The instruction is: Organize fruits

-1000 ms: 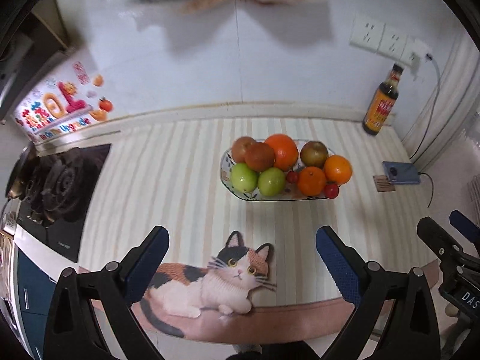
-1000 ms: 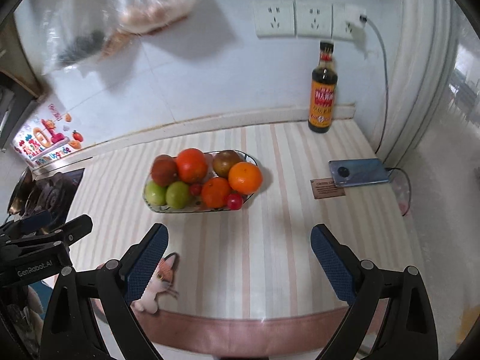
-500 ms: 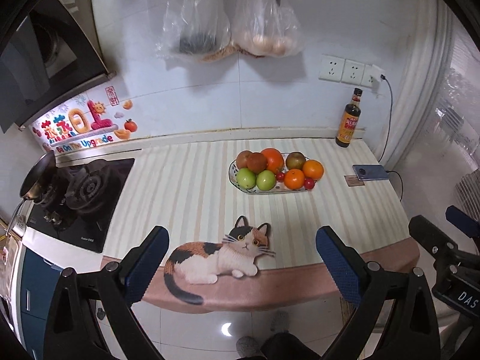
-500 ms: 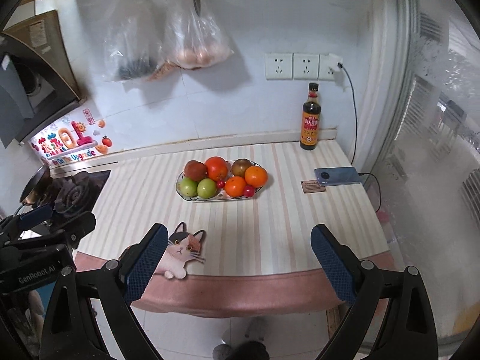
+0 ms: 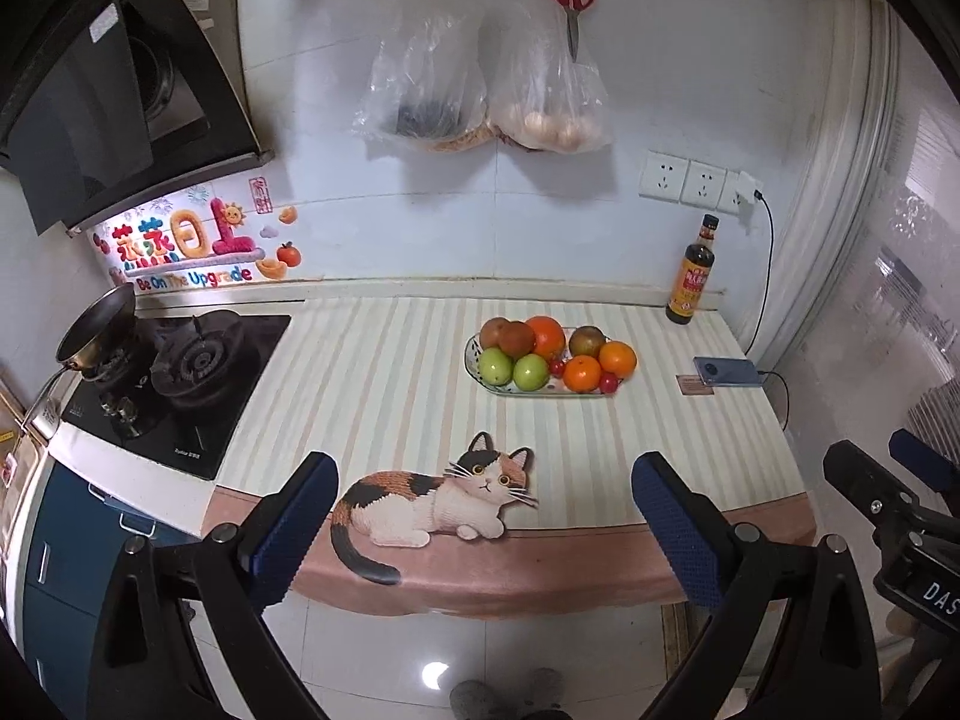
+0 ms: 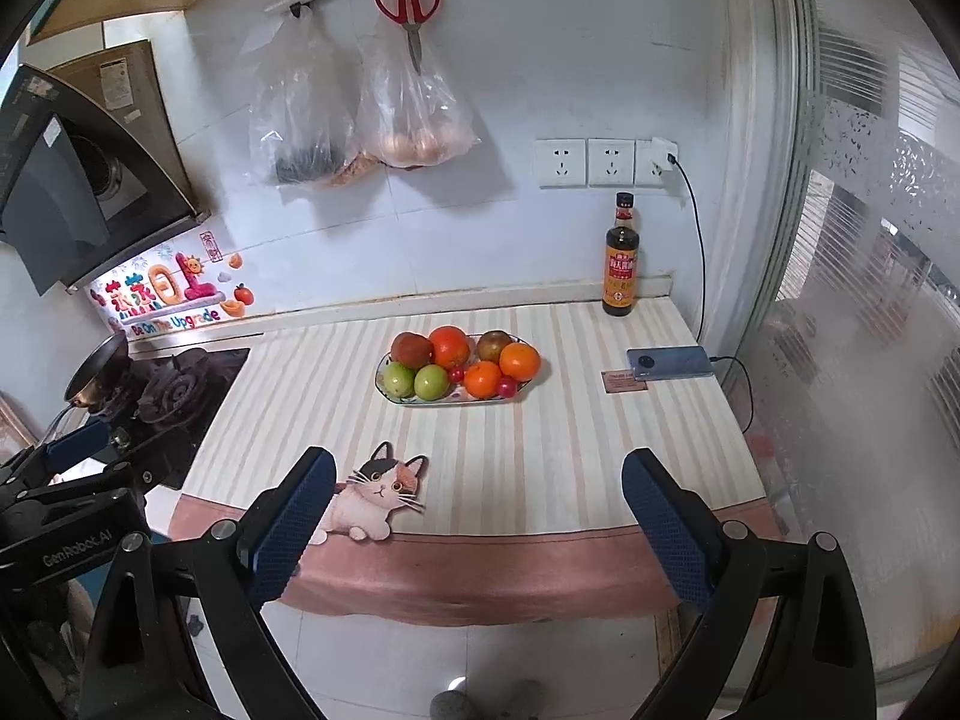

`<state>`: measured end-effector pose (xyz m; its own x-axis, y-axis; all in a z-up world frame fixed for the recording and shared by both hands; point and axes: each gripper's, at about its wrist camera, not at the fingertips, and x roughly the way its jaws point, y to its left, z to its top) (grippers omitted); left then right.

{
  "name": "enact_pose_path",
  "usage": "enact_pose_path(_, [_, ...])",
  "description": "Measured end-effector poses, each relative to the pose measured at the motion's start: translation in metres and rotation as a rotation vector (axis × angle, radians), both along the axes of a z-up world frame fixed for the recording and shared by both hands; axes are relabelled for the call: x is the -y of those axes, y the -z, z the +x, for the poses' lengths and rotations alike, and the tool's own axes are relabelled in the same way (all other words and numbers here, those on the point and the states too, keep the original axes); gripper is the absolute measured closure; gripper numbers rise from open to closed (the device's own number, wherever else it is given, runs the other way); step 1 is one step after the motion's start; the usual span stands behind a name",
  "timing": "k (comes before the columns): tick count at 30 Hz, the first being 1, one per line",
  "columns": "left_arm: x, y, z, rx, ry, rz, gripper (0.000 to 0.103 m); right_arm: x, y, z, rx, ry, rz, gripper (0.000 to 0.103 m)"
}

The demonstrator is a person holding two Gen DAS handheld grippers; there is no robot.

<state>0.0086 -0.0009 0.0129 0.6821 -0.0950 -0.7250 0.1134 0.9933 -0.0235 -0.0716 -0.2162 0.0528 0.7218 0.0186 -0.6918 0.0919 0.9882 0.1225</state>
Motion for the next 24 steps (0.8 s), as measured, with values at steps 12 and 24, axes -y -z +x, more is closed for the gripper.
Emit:
enact_pose_path(12, [0.006,-0.001,0.02,-0.026,-0.024,0.024,0.001,0.005,0.001,0.033,-0.028,-0.04,0.035,0.001])
enact_pose_path(24, [0.008,0.012,0.087,-0.066,-0.077,0.077,0.0,0.012,0.019,0.121,-0.079,-0.038,-0.018,0.001])
